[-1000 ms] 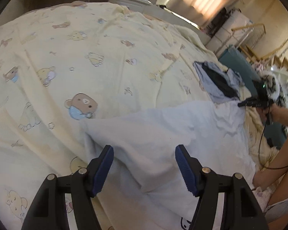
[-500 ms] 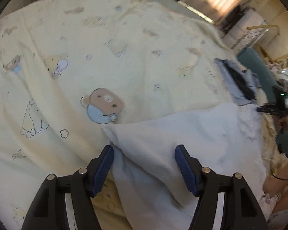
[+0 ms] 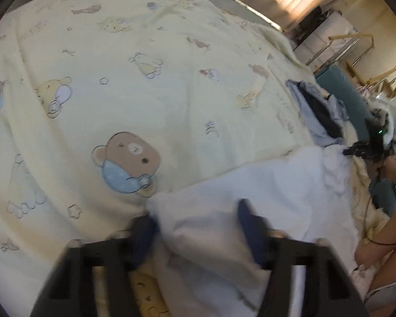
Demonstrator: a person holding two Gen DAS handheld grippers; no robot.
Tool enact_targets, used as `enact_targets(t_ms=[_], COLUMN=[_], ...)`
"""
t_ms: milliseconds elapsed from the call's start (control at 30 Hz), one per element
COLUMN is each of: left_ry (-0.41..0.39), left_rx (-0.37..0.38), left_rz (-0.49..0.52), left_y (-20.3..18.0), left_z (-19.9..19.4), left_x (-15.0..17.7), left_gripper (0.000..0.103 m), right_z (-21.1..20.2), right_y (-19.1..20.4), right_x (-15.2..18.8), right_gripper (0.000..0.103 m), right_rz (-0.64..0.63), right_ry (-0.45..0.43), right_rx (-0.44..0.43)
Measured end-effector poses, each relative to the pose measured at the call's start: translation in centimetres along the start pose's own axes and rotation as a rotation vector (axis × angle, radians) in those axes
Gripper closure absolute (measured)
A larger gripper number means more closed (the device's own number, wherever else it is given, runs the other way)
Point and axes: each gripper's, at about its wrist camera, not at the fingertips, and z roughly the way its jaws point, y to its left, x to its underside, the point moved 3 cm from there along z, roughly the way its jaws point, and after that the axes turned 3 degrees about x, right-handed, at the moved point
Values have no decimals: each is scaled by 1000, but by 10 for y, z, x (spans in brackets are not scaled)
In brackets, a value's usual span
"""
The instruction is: Fold clothes
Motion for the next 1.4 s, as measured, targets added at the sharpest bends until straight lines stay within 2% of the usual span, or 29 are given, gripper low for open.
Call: enact_targets(t_ms=[100, 200, 300, 333, 400, 467, 533, 567, 700, 767, 833, 867, 933, 1000, 1067, 1167, 1267, 1400], left_ry=[-31, -77, -126, -144, -194, -227, -227, -223, -213, -207, -204, -206, -211, -219, -246, -282, -306, -341], left_rx=[-60, -87, -80, -75, -37, -16, -16, -18, -28, -32, -20, -8, 9, 17, 4, -36, -74, -176], left_rz=[22, 20, 35, 39, 29, 24, 22, 20, 11, 15, 19, 21, 24, 25, 23, 22, 32, 27], left_y=[-5, -13, -22, -25, -30, -37, -41, -41, -40, -42, -44, -46, -50, -52, -54, -55, -52, -34], left_z=[-9, -21, -34, -39, -50, -58, -59, -59, -61, -61, -65, -67, -71, -76, -85, -97, -103, -113], left_x=[-3, -8, -11, -11, -11, -11, -9, -8, -5, -5, -3, -2, -1, -1, -4, -15, -33, -65], left_gripper=[97, 97, 97, 97, 97, 97, 97, 97, 97, 97, 97, 97, 97, 97, 97, 97, 97, 97], right_z=[-2, -18, -38, -37, -32, -15, 6, 16, 56, 68, 71, 69, 64, 57, 38, 9, -1, -3], right_y=[-5, -2, 11, 15, 27, 41, 53, 56, 58, 56, 59, 62, 63, 63, 67, 77, 83, 83], right_x=[-2, -11, -27, -31, -42, -53, -60, -62, -66, -60, -48, -40, -32, -24, -27, -43, -66, -109], right_gripper=[91, 76, 75, 73, 71, 63, 28, 24, 24, 31, 62, 68, 96, 98, 98, 98, 98, 98], right_rz=[3, -100, -244, -281, -359, -452, -545, -572, -617, -596, -622, -641, -650, -656, -659, -665, -707, -741], right_ry=[20, -5, -34, -20, 34, 110, 181, 215, 373, 453, 495, 497, 479, 440, 345, 247, 223, 202], right_rx=[-22, 19, 30, 21, -17, -36, -26, -34, -103, -179, -218, -221, -204, -136, -70, -52, -16, 48])
